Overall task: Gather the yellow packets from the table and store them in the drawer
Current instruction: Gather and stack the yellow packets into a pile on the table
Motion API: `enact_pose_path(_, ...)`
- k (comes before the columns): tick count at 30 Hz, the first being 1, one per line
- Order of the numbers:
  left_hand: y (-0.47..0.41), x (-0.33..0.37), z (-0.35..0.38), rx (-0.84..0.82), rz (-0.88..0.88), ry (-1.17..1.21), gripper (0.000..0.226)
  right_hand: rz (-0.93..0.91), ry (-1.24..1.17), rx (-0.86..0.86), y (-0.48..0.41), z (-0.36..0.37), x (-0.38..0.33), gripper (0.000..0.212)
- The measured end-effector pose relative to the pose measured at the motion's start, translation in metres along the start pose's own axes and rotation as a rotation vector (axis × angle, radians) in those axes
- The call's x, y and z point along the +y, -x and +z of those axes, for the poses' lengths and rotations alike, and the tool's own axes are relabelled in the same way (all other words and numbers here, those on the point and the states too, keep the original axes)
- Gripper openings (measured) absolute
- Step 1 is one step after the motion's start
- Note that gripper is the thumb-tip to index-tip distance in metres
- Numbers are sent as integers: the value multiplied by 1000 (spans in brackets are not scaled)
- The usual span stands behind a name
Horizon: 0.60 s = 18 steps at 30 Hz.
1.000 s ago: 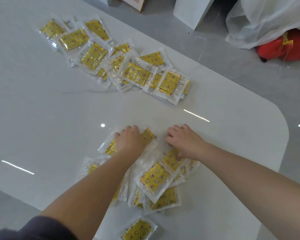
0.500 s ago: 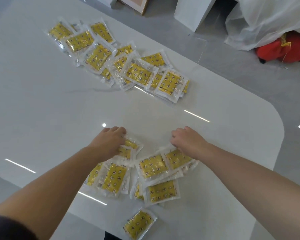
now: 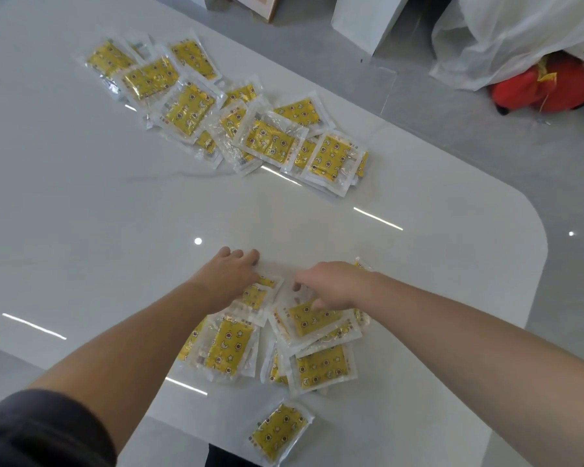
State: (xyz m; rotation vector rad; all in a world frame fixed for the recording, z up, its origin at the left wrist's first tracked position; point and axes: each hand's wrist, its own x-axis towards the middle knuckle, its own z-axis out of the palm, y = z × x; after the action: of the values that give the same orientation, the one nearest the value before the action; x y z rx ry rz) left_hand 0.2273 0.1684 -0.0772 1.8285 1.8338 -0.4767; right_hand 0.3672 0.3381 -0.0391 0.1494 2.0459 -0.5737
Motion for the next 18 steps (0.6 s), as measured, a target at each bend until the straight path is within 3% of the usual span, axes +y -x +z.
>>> enact_pose_path(4, 2, -1, 7, 14, -84, -14, 27, -29, 228, 57, -20, 17, -12, 71)
enact_pose_path(10, 8, -17, 8, 74, -353, 154, 19, -3, 331, 129, -30, 20, -18, 53)
enact_pose_path(18, 21, -36, 14, 100, -422, 252, 14, -64, 423, 210, -27, 18, -25, 38)
